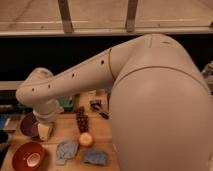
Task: Stack bowls on top of each other
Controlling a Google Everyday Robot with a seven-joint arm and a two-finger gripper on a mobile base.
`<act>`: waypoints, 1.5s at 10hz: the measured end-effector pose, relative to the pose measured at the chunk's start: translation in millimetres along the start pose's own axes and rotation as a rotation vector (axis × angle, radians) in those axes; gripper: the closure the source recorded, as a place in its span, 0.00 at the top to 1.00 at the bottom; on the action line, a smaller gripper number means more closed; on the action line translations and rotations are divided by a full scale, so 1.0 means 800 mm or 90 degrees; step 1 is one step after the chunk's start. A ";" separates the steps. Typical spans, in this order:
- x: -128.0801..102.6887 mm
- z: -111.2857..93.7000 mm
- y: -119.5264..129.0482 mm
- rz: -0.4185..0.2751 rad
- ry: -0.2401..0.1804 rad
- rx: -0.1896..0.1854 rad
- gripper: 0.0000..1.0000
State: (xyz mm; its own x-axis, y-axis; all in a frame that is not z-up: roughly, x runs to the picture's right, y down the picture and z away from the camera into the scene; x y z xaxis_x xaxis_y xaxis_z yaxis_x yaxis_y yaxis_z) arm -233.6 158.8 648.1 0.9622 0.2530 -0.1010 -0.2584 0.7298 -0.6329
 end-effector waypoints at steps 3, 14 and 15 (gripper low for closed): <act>-0.002 0.003 0.002 0.002 -0.002 -0.008 0.80; -0.104 0.077 0.067 -0.016 -0.042 -0.094 0.80; -0.101 0.081 0.069 -0.010 -0.041 -0.102 0.80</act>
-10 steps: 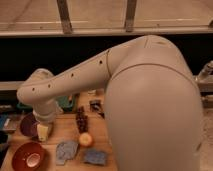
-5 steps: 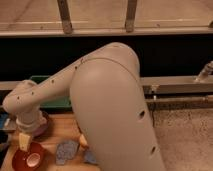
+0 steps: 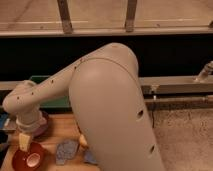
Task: Stack bowls on top of each other
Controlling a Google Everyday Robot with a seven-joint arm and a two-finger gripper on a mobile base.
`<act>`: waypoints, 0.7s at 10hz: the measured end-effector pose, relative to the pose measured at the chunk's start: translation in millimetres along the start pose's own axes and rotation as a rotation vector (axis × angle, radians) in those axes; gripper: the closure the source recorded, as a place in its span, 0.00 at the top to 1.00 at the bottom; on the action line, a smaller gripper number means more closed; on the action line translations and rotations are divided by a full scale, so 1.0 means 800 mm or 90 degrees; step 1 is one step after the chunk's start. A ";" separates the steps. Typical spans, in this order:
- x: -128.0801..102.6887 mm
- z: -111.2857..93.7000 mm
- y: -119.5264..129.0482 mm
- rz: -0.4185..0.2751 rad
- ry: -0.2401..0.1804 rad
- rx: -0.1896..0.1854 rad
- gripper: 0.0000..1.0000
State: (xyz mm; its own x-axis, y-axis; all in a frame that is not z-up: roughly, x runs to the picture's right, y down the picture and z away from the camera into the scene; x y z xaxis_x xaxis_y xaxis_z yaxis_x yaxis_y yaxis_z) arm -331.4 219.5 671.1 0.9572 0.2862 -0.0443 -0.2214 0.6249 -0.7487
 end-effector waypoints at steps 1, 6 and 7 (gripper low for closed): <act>0.006 0.013 0.002 0.011 0.002 -0.012 0.80; 0.021 0.082 0.022 0.053 0.016 -0.071 0.80; 0.019 0.094 0.029 0.054 0.023 -0.083 0.78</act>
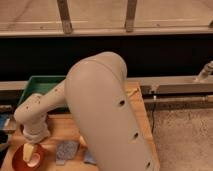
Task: Stack bowls on top of each other
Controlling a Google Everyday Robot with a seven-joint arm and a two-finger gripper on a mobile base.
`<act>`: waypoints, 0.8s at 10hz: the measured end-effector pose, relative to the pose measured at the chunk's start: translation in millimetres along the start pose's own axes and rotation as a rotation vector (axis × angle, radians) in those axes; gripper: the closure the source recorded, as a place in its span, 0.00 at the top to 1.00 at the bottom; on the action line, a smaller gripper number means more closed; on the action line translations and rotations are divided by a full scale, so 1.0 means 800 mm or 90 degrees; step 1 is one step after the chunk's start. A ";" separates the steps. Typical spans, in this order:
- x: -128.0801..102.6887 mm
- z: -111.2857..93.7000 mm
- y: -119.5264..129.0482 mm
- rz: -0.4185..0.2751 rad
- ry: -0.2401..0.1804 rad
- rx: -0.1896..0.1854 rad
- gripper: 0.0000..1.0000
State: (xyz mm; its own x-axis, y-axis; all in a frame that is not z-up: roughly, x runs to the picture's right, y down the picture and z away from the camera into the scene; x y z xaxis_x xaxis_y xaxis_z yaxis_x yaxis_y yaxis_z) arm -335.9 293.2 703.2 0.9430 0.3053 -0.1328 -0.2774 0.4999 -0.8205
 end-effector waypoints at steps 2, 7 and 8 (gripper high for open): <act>-0.006 0.017 0.008 -0.002 0.009 -0.012 0.60; -0.011 0.029 0.009 -0.001 0.008 -0.025 0.12; -0.011 0.030 0.011 -0.005 0.009 -0.026 0.02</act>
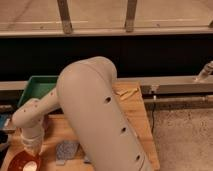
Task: Stack bowls on top of each other
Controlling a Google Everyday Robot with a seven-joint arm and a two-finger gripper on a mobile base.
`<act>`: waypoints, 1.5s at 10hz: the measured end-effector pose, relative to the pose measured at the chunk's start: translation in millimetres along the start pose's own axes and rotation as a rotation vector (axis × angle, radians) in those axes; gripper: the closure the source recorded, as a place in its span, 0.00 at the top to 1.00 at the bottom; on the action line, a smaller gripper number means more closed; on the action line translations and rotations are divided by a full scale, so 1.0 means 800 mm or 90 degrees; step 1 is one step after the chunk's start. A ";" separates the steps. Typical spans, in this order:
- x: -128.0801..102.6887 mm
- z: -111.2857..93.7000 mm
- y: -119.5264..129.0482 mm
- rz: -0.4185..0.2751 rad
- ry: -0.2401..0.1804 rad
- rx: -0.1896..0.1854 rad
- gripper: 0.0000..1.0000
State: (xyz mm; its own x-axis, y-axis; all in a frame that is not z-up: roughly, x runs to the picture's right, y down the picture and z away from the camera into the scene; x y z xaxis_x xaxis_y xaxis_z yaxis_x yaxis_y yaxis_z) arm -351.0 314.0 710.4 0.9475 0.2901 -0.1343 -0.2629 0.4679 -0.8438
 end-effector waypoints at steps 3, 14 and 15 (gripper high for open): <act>0.000 -0.012 0.007 -0.027 -0.007 -0.007 0.00; -0.037 -0.184 -0.052 -0.126 -0.074 0.077 0.00; -0.045 -0.194 -0.069 -0.124 -0.083 0.079 0.00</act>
State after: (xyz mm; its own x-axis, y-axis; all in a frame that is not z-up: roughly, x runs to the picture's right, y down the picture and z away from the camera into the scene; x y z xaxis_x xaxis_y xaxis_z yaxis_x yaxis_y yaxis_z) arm -342.5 148.3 681.4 0.9531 0.2862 0.0989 -0.1060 0.6212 -0.7764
